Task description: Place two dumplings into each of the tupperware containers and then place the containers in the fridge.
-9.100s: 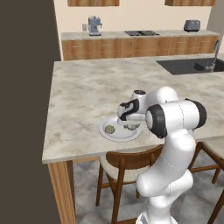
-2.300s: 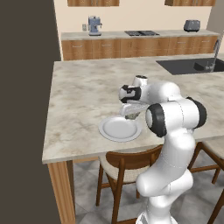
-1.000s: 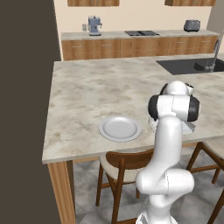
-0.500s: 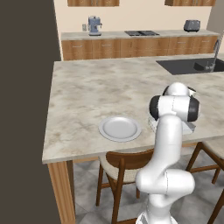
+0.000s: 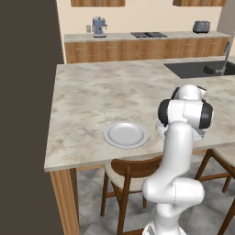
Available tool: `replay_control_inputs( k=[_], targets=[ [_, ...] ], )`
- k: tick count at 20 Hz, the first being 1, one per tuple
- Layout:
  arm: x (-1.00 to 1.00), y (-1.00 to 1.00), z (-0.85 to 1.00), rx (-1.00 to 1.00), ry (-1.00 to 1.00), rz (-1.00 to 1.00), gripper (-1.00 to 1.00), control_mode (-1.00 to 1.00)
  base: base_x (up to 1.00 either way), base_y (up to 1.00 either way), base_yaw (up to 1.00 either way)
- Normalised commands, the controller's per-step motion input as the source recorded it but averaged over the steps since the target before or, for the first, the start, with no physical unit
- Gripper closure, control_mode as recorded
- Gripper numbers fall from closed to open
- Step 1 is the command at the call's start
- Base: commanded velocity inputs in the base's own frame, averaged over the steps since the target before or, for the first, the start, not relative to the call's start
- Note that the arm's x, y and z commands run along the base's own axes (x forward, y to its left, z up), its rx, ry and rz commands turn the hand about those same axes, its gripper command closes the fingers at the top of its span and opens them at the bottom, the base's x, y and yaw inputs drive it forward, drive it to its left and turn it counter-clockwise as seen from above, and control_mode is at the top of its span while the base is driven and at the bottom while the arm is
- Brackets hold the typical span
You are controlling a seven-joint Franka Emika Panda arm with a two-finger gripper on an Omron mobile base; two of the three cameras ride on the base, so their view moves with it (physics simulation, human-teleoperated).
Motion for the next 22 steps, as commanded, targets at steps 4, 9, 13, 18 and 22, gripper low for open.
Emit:
replay_control_inputs(
  k=[4,9,13,18,22],
  targets=[
    [-0.54,0.93,0.33,-0.13,0.13,-0.13,-1.00,-1.00,0.00,0.00,0.00],
    [-0.22,0.99,0.08,-0.16,0.10,-0.09,-1.00,-1.00,0.00,0.00,0.00],
    [0.04,0.62,-0.02,-0.08,0.00,0.00,-1.00,-1.00,0.00,0.00,0.00],
    [0.09,0.46,-0.10,-0.05,0.01,0.01,-1.00,-1.00,0.00,0.00,0.00],
    [0.09,0.16,-0.20,-0.01,0.00,0.00,-1.00,-1.00,0.00,0.00,0.00]
  ],
)
